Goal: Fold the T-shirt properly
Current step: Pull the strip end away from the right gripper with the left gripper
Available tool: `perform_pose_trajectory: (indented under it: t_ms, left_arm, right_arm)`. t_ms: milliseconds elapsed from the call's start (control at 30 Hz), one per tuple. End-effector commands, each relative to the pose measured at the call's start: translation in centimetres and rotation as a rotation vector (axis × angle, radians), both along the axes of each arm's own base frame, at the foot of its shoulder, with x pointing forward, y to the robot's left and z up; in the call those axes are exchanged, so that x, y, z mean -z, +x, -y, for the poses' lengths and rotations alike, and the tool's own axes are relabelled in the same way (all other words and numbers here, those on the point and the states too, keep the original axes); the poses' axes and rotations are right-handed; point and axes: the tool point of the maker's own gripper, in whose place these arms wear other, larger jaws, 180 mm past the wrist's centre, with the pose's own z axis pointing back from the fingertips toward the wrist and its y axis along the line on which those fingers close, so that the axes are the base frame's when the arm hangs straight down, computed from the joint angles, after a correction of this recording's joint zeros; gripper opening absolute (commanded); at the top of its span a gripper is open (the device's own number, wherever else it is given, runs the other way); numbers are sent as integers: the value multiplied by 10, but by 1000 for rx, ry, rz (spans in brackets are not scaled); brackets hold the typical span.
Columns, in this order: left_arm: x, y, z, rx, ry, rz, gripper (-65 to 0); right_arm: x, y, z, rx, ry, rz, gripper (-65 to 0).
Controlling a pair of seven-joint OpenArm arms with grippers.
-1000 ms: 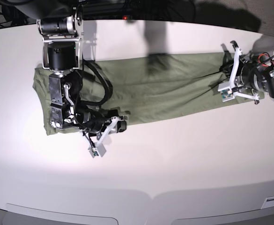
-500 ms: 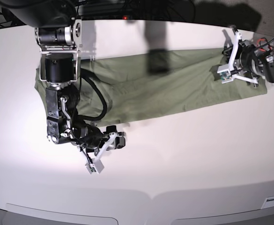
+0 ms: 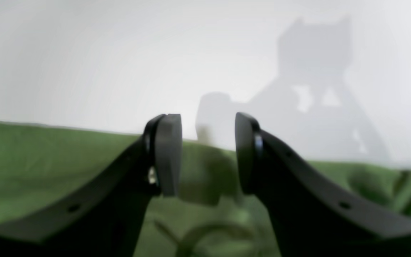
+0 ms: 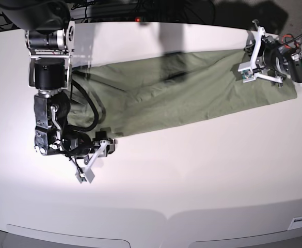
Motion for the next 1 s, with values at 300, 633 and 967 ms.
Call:
perform_pose_trajectory:
  t_ms: [300,633,967]
  left_arm:
    - [-8,11,2,-3,-33,49,-650]
    - [-9,23,0,10,-22,115,-650]
    - [-5,-1,-12,-17,45,-30,-650]
  right_arm:
    - [-39,-16,-57,-119,308,-56,-397]
    - [22,-32,-19,-26,64,6,-397]
    - [23,-31,-15,-27,34,15,-397]
